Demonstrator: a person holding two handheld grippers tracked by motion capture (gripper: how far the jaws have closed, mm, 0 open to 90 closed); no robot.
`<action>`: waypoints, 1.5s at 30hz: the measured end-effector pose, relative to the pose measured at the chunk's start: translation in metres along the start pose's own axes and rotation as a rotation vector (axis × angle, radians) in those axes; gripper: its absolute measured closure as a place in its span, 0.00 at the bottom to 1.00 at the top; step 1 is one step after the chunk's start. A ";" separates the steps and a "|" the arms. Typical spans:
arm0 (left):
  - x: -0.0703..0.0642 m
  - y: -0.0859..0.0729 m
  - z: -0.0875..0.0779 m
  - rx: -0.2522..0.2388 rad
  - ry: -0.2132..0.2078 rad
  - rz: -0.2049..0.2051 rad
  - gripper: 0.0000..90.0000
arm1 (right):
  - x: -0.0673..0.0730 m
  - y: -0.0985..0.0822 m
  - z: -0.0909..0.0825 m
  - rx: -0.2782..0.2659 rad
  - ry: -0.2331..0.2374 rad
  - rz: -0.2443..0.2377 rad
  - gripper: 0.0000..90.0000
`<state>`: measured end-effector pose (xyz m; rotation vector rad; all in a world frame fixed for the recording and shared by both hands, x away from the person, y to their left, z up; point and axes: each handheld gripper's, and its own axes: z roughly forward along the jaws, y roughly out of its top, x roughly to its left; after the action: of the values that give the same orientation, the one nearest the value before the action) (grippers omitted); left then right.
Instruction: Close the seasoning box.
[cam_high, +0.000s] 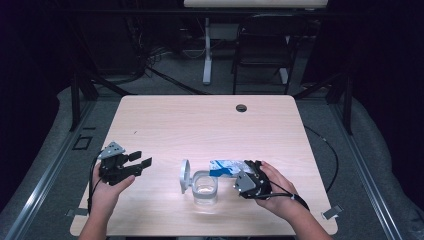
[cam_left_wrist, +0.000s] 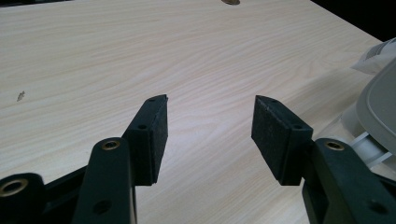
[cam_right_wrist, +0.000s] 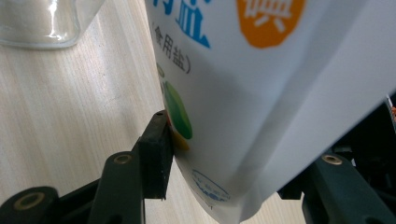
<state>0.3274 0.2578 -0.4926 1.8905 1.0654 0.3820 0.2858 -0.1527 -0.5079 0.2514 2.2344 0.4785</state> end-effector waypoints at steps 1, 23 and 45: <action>0.000 0.000 0.000 0.000 0.000 -0.001 0.51 | 0.000 0.000 0.000 -0.003 -0.002 0.002 0.54; 0.000 0.000 -0.001 0.001 -0.002 -0.005 0.51 | 0.002 0.001 0.002 0.026 -0.030 -0.066 0.54; 0.001 0.001 -0.002 -0.006 0.001 -0.007 0.51 | 0.009 0.006 0.002 0.081 -0.087 -0.202 0.54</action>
<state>0.3270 0.2591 -0.4913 1.8810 1.0698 0.3816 0.2820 -0.1434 -0.5127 0.0851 2.1686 0.2644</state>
